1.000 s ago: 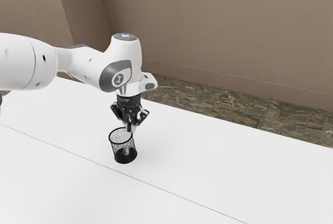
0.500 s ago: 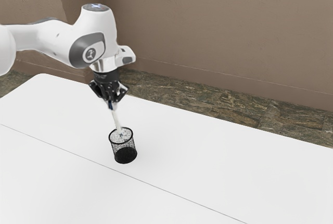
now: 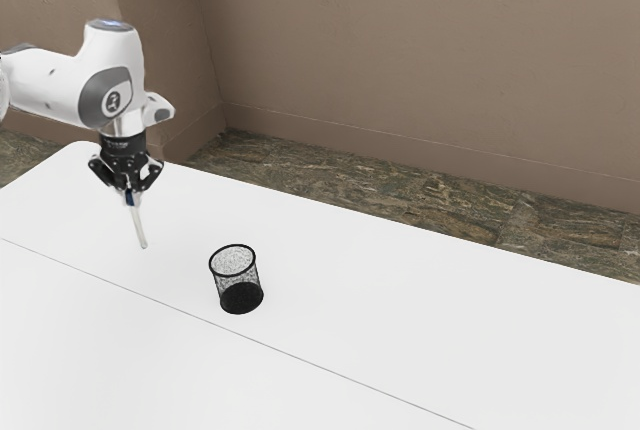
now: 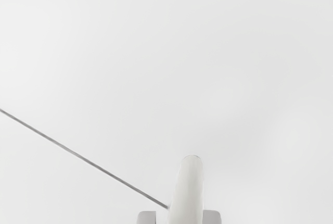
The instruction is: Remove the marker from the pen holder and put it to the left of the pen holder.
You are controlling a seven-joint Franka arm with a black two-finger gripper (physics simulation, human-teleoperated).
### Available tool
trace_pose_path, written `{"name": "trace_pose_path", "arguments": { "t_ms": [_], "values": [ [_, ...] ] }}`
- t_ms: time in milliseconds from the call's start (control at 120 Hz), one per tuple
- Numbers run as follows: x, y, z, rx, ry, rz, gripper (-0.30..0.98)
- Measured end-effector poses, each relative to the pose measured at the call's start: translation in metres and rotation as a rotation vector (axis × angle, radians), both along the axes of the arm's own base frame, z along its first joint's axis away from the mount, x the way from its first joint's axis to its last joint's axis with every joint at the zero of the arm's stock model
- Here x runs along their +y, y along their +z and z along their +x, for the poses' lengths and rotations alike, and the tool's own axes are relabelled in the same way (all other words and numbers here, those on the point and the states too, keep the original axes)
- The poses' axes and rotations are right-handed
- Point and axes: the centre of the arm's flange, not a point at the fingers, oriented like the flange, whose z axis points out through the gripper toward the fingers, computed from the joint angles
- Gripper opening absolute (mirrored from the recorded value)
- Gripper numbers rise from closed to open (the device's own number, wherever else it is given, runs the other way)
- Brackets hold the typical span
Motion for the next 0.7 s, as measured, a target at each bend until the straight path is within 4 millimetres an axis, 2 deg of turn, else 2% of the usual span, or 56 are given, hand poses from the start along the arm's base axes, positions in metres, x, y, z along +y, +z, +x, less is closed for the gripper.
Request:
{"name": "trace_pose_path", "arguments": {
  "t_ms": [67, 175, 250, 358, 450, 542, 700],
  "values": [
    [-0.002, -0.008, 0.005, -0.027, -0.02, 0.016, -0.09],
    [0.009, -0.051, 0.014, -0.111, -0.067, 0.071, -0.09],
    [0.012, -0.068, 0.023, -0.218, -0.112, 0.106, -0.09],
    [0.007, -0.085, 0.035, -0.388, -0.182, 0.136, -0.09],
    [0.006, -0.105, 0.03, -0.499, -0.213, 0.136, -0.09],
    [0.003, -0.111, 0.027, -0.589, -0.23, 0.134, -0.1],
    [-0.001, -0.099, 0.027, -0.704, -0.255, 0.144, 0.25]
  ]
}}
